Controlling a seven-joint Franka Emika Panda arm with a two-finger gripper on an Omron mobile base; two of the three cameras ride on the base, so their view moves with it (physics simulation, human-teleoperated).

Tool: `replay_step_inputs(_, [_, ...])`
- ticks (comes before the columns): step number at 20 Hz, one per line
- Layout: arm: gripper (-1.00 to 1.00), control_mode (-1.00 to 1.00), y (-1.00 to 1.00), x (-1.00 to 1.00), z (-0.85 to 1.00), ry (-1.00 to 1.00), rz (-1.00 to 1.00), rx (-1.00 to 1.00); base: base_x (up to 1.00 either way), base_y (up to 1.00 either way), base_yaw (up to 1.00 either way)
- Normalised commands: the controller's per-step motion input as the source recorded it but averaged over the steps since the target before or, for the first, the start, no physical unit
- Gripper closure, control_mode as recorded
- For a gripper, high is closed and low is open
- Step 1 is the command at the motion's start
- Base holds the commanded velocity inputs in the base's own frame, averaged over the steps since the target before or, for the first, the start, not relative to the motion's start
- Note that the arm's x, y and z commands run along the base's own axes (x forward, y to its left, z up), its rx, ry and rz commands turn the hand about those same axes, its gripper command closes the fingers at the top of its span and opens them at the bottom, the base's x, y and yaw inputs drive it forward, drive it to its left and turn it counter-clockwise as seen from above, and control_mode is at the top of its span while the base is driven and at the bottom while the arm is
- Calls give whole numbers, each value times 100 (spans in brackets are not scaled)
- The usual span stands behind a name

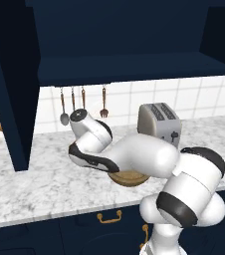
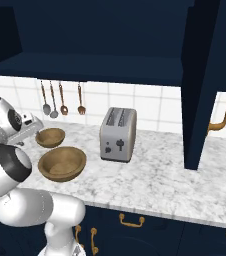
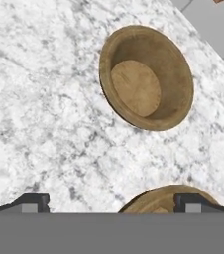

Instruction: Pick up the bowls on the counter and stack them on top of one another in the open cabinet. Place the smaller bowl on top of the larger bowl.

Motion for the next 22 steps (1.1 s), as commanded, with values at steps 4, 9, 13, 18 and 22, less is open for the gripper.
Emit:
replay_step_inputs(4, [-100, -100, 0, 17, -32, 0, 0, 0, 0, 0, 0])
replay_step_inputs(9, [-100, -100, 0, 25, -30, 0, 0, -2, 0, 0, 0])
replay_step_inputs(13, [-100, -100, 2, 34, -26, 0, 0, -3, 0, 0, 0])
replay_step_inputs(18, [-100, -100, 7, 32, -19, 0, 0, -4, 0, 0, 0])
replay_step_inputs(22, [-100, -100, 17, 37, -21, 0, 0, -4, 0, 0, 0])
